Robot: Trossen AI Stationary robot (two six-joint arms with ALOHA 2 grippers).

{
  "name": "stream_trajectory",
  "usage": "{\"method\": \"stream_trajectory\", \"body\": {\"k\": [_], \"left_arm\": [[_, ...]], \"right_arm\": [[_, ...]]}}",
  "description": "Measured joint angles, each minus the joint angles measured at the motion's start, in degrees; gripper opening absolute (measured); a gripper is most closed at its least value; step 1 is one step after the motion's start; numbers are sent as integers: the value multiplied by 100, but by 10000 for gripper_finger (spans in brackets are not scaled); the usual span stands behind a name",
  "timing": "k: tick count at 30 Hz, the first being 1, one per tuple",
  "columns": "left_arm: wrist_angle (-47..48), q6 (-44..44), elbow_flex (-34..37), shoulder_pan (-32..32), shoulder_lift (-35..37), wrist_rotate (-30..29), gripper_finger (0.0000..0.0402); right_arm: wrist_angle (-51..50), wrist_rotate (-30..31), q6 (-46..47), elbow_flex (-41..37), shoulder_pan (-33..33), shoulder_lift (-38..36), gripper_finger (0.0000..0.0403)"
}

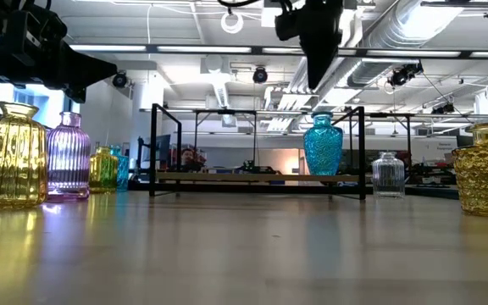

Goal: Sort vases onto shelf
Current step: Put the top right blue vase on the shelf

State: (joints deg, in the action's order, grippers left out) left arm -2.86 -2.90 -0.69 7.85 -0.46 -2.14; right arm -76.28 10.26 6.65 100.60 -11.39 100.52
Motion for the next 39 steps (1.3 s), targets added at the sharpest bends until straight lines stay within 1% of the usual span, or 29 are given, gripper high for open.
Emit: {"method": "stream_trajectory", "body": {"k": [4, 7, 10, 12, 14, 15, 17, 20, 21, 22, 24, 26, 28, 32, 36, 39], "left_arm": [[1, 0, 0, -1, 2, -1, 0], [1, 2, -1, 0, 2, -2, 0], [-2, 3, 0, -1, 2, -2, 0], [0, 4, -1, -1, 2, -2, 0], [0, 7, -2, 1, 1, -4, 0], [1, 7, -2, 1, -1, -4, 0], [-4, 21, -2, 1, 0, -8, 0], [-4, 68, -2, -1, 0, -81, 0], [-4, 63, -2, 1, 2, -109, 0], [-4, 63, -2, 1, 2, -131, 0], [-7, 63, -1, 1, 1, -144, 0], [-13, 63, -2, 0, 2, -148, 0], [-21, 63, 0, -1, -1, -151, 0], [-41, 63, -2, 0, 2, -155, 0], [-43, 61, -2, 1, 2, -155, 0], [-47, 61, -2, 1, 2, -157, 0]], "right_arm": [[1668, 51, 711, -1492, 468, -602, 1], [2913, 422, 1338, -2578, 854, -1050, 0], [3844, 1359, 2104, -3491, 1232, -1358, 0], [4310, 2078, 2661, -3950, 1459, -1461, 0], [4790, 2614, 3000, -4336, 1647, -1481, 0], [5098, 2697, 3071, -4505, 1723, -1481, 0], [5817, 2622, 3066, -4826, 1804, -1471, 0], [6540, 1883, 2900, -5138, 1638, -1450, 0], [6772, 1788, 2904, -5209, 1571, -1450, 0], [7025, 1943, 3086, -5288, 1534, -1446, 0], [7543, 2891, 3438, -5491, 1645, -1377, 0], [8050, 3928, 3492, -5728, 1844, -1223, 0], [8483, 4656, 3474, -5902, 2024, -1058, 0], [8697, 5557, 3695, -5917, 2346, -573, 0], [8738, 6625, 3640, -5624, 2605, -35, 0], [8731, 7063, 3642, -5405, 2624, 315, 0]]}}
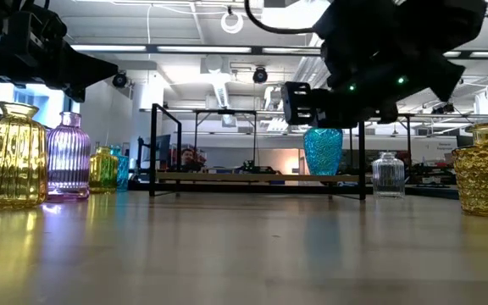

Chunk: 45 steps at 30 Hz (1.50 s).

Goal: Sort vases onto shelf
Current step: Put the top right blue vase on the shelf

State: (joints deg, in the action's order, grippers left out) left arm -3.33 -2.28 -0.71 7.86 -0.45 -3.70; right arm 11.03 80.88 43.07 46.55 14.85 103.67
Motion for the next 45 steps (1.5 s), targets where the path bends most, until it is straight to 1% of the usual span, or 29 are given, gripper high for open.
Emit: {"method": "stream_trajectory", "body": {"k": [4, 7, 11, 14, 17, 20, 23, 24, 26, 29, 33, 35, 38, 45], "left_arm": [[6, 0, 0, -1, 0, -8, 0], [11, 0, 0, 0, -2, -16, 0], [15, 0, 0, -1, -1, -20, 0], [26, 0, 0, -1, 0, -20, 0], [52, -2, 0, -1, -2, -19, 0], [56, -2, 0, 0, -2, -17, 0], [69, 0, 0, -2, -1, -17, 0], [74, -1, 0, -1, 0, -17, 0], [73, 1, 0, 0, 0, -17, 0], [74, 2, 0, -2, -2, -17, 0], [66, 0, 0, -2, -2, -17, 0], [58, 0, 0, -1, 0, -17, 0], [57, 0, 0, 0, 0, -17, 0], [59, 0, 0, -2, -2, -15, 0]], "right_arm": [[-11, 497, -2, 198, -22, 310, 0], [-67, 768, 0, 232, -24, 320, 0], [-220, 835, 70, 232, -112, 294, 0], [-572, 773, 451, 232, -261, 294, 0], [-1180, 649, 1136, 232, -385, 294, 0], [-2169, 404, 2352, 229, -450, 272, 0], [-3208, 320, 3691, 229, -434, 195, 0], [-3432, 316, 4048, 229, -420, 193, 0], [-3572, 305, 4395, 227, -407, 199, 0], [-3276, 273, 4197, 227, -458, 263, 0], [-2673, 290, 3317, 229, -583, 259, 0], [-2408, 275, 3019, 229, -665, 259, 0], [-2275, 199, 2867, 229, -794, 259, 0], [-2274, 163, 2846, 229, -996, 259, 0]]}}
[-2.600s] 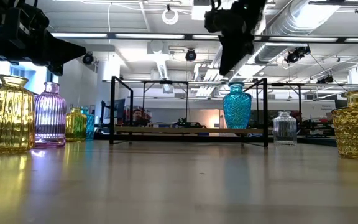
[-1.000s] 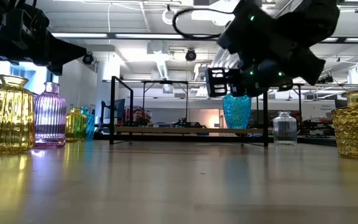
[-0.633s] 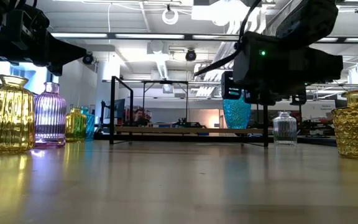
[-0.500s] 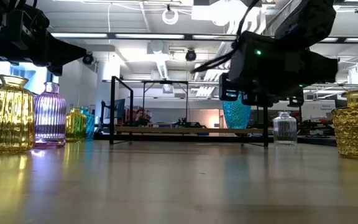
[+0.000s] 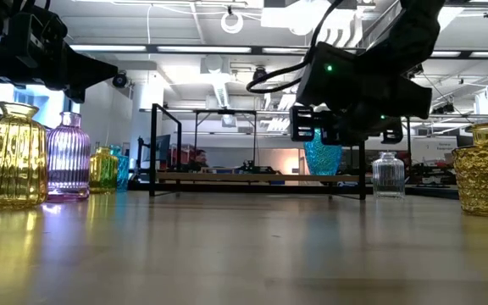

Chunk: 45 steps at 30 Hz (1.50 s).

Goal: Sort vases onto shelf
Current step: Put the top right blue vase on the shelf

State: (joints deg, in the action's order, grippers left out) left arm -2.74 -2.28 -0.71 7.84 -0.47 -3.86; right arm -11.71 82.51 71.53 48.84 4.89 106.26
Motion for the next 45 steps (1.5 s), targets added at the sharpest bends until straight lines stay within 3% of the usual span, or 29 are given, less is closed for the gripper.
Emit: {"method": "stream_trajectory", "body": {"k": [30, 45], "left_arm": [[42, -2, 0, 2, 1, 2, 0], [39, -4, 0, 2, 1, 2, 0]], "right_arm": [[1, -438, -379, 0, -670, 0, 0], [541, -1349, -1680, 0, -796, -2, 0]]}}
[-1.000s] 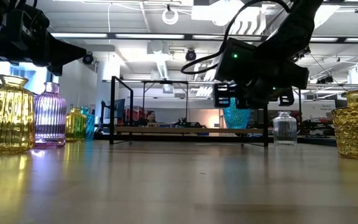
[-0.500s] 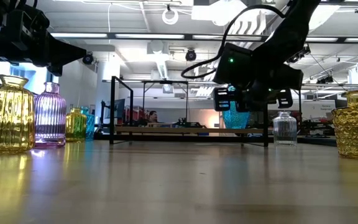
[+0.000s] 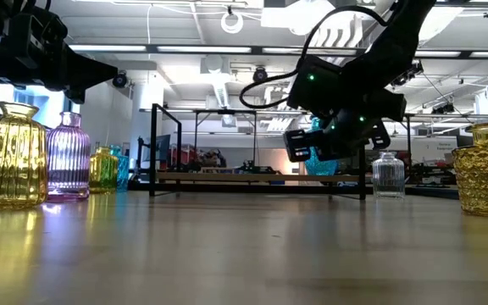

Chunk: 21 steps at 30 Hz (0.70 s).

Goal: Sort vases onto shelf
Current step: Put the top right blue vase on the shelf

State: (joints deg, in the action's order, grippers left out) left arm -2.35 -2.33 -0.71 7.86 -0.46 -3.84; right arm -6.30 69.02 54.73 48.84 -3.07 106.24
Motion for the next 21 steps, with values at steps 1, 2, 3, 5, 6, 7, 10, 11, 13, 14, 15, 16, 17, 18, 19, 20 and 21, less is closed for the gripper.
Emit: {"method": "stream_trajectory", "body": {"k": [1, 2, 3, 5, 6, 7, 10, 11, 13, 14, 15, 16, 17, 18, 19, 20, 21], "left_arm": [[0, 0, 0, 0, 1, 0, 0], [0, -2, 0, -1, 0, 0, 0], [0, -12, 0, 0, 0, 0, 0], [-1, -43, 0, 0, 0, 1, 0], [-3, -43, 0, -2, 1, 2, 0], [-4, -43, 0, -1, 1, 3, 0], [-7, -44, 0, -1, 0, 11, 0], [-7, -44, 0, 0, -1, 13, 0], [-7, -44, 0, -1, -1, 32, 0], [-7, -44, 0, -1, -1, 33, 0], [-7, -44, 0, -2, 0, 33, 0], [-7, -44, 0, -1, 1, 31, 0], [-6, -44, 0, 0, -1, 31, 0], [-4, -44, 0, -2, -1, 31, 0], [-7, -46, 0, 0, -1, 31, 0], [-6, -44, 0, -1, 0, 31, 0], [6, -44, 0, -2, 1, 31, 0]], "right_arm": [[92, -126, -190, 2, -11, -3, 0], [109, -298, -400, 27, -25, -18, 0], [97, -520, -625, 72, -38, -51, 0], [96, -1033, -1145, 199, -60, -168, 0], [65, -1308, -1446, 256, -73, -252, 0], [17, -1630, -1743, 334, -87, -353, 0], [-557, -2925, -2696, 645, -207, -747, 0], [-870, -3379, -3007, 807, -272, -883, 0], [-1682, -4297, -3619, 1186, -428, -1123, 0], [-2145, -4671, -3877, 1434, -503, -1200, 0], [-2609, -4934, -4130, 1691, -580, -1257, 0], [-3097, -5077, -4362, 1982, -650, -1282, 0], [-3567, -5169, -4606, 2309, -722, -1281, 0], [-4033, -5202, -4873, 2625, -800, -1269, 0], [-4491, -5201, -5144, 2924, -879, -1241, 0], [-4876, -5203, -5404, 3189, -961, -1207, 0], [-5190, -5214, -5638, 3427, -1047, -1152, 0]]}}
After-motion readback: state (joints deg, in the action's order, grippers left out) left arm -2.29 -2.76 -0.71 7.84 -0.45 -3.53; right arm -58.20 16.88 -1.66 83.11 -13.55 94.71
